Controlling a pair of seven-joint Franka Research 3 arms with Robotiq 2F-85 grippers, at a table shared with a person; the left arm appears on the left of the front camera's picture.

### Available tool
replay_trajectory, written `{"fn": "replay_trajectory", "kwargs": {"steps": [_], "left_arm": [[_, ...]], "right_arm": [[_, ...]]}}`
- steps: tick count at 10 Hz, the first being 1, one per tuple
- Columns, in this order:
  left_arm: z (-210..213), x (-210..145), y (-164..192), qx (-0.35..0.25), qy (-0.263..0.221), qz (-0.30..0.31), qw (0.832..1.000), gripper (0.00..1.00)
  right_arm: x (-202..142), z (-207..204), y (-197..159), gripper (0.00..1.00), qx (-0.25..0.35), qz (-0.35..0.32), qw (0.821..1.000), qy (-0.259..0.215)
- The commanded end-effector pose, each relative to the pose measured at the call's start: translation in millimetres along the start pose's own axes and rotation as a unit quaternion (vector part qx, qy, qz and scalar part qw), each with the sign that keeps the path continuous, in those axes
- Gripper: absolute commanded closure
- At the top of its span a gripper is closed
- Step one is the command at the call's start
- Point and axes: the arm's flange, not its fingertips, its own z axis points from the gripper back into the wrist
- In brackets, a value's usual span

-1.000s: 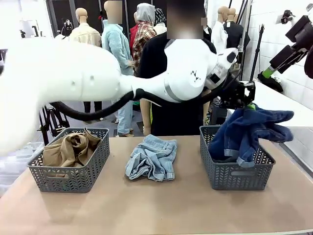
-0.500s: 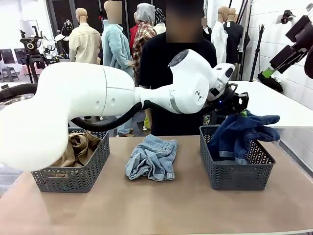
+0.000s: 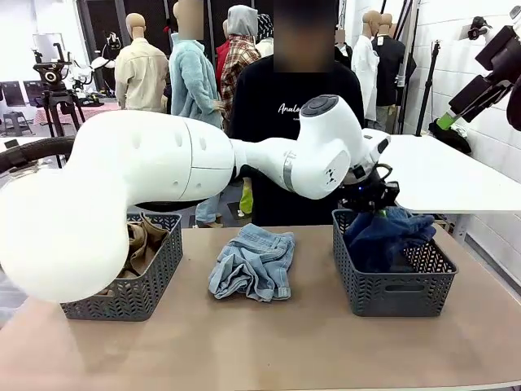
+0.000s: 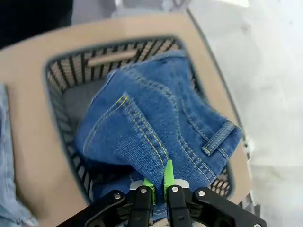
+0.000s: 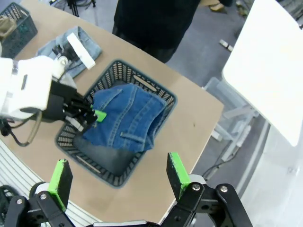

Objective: Sort the tops and bottoms.
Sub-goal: Sort the clothes according to human instructions.

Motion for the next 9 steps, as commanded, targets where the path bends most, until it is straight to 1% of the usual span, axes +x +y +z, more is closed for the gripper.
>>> {"fn": "replay_trajectory", "kwargs": {"steps": [1,2,3,5,6,7,9], "left_arm": [[-15.1,8.6,-9.0,0.036,0.049,-0.003,0.998,1.00],[-25.6,4.7,-5.7,0.045,0.068,0.002,0.997,1.00],[-33.3,1.8,-4.2,0.041,0.076,0.004,0.996,1.00],[-38.9,0.3,-3.1,0.014,0.068,0.013,0.998,1.00],[-37.1,-0.3,-3.8,0.011,0.064,0.015,0.998,0.92],[-30.0,1.6,-4.5,0.013,0.055,0.002,0.998,0.72],[-10.3,7.7,-3.6,0.020,0.043,-0.001,0.999,0.33]], "right_arm": [[-0.9,-0.1,-0.7,0.00,-0.001,0.006,1.000,0.002],[-0.9,-0.1,-0.7,0.00,-0.001,0.006,1.000,0.002],[-0.9,-0.1,-0.7,0.00,-0.001,0.006,1.000,0.002],[-0.9,-0.1,-0.7,0.00,-0.001,0.006,1.000,0.002],[-0.9,-0.1,-0.7,0.00,-0.001,0.006,1.000,0.002],[-0.9,-0.1,-0.7,0.00,-0.001,0.006,1.000,0.002],[-0.9,-0.1,-0.7,0.00,-0.001,0.006,1.000,0.002]]}}
